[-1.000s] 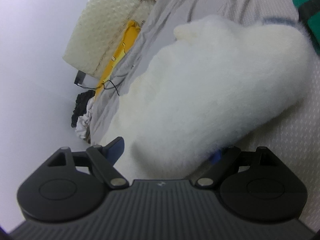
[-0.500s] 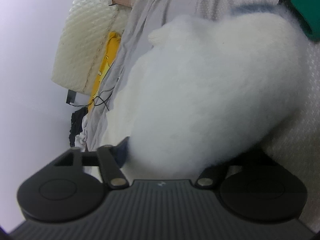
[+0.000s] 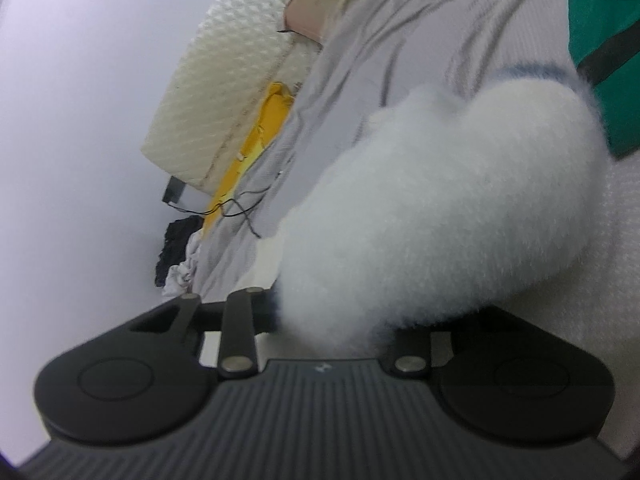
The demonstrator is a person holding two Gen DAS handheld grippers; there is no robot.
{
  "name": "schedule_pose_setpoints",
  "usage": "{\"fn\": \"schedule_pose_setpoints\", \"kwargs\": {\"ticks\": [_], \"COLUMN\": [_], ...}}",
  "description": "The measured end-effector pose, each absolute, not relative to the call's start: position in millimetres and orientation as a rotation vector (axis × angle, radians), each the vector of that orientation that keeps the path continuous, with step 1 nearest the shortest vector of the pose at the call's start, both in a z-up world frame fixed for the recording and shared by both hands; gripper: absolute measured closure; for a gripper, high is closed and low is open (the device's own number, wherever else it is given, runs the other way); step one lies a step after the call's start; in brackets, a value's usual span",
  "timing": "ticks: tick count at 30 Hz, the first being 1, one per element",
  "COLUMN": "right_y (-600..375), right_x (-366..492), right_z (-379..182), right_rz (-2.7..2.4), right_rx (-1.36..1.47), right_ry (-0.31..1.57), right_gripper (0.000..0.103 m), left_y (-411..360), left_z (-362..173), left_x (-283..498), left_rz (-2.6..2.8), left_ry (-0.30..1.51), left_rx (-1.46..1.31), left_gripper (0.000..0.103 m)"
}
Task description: Fold large clothes
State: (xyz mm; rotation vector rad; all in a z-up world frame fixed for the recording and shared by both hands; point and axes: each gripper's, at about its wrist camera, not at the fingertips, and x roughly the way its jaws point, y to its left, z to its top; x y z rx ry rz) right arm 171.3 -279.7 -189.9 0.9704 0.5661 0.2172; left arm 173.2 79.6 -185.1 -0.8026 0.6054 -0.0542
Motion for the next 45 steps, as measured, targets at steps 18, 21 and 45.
{"fn": "schedule_pose_setpoints", "kwargs": {"ticks": [18, 21, 45], "right_y": [-287, -288, -299], "right_x": [57, 60, 180], "right_z": [-159, -161, -133], "right_rz": [0.237, 0.235, 0.258], "right_rx": [0.928, 0.929, 1.009], "right_ry": [0.488, 0.512, 0.582], "right_gripper": [0.062, 0.062, 0.035], "left_y": [80, 83, 85], "left_z": [-150, -155, -127], "left_x": [62, 61, 220], "left_rz": [-0.142, -0.145, -0.243], "left_ry": [0.632, 0.655, 0.728], "left_rx": [-0.789, -0.798, -0.886], "left_gripper": [0.072, 0.072, 0.050]}}
